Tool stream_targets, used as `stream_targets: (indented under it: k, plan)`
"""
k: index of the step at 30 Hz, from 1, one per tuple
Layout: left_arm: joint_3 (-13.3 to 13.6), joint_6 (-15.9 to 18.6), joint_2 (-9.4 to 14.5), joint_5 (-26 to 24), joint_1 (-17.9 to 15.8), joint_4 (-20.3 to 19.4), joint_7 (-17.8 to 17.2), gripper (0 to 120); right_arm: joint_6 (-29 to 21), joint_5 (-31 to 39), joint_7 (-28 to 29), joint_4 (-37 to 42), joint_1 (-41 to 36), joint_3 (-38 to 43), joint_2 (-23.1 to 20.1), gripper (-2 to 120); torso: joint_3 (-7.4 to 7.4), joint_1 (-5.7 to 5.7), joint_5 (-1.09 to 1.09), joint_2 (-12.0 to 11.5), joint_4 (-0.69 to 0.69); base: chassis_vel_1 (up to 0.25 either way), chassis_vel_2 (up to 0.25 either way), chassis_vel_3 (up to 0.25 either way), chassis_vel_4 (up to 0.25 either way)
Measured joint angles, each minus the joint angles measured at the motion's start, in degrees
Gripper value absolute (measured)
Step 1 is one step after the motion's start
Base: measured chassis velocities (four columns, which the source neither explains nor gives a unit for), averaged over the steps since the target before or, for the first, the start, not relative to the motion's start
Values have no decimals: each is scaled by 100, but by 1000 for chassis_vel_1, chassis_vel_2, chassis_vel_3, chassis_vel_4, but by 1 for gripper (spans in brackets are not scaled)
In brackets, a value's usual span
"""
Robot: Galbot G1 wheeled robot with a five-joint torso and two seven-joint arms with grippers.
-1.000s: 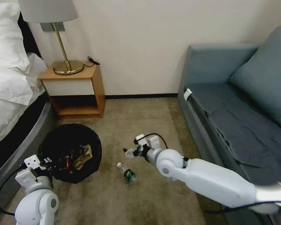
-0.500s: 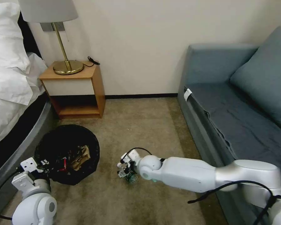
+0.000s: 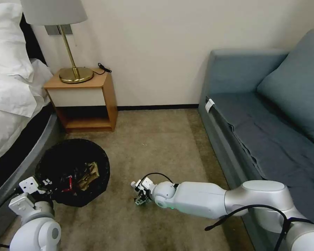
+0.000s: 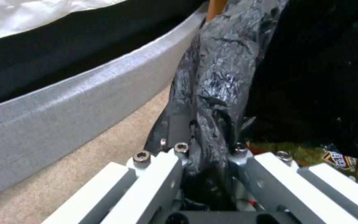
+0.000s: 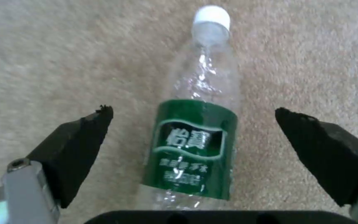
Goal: Pick up the trash bin, then pick up the garbage on the floor and place it into the trash bin.
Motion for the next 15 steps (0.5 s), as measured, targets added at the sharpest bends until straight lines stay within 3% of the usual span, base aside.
stream_targets:
  k: [7, 15]
  plan:
    - [14, -26, -4, 14, 7, 45, 0, 2, 138, -162, -101, -323, -164, 53, 76, 97, 0, 0, 0, 0, 0, 0, 0, 0, 0]
    - [38, -27, -2, 26, -31, 91, 0, 2, 225, -201, -113, -320, -247, 96, 51, 72, 0, 0, 0, 0, 0, 0, 0, 0, 0]
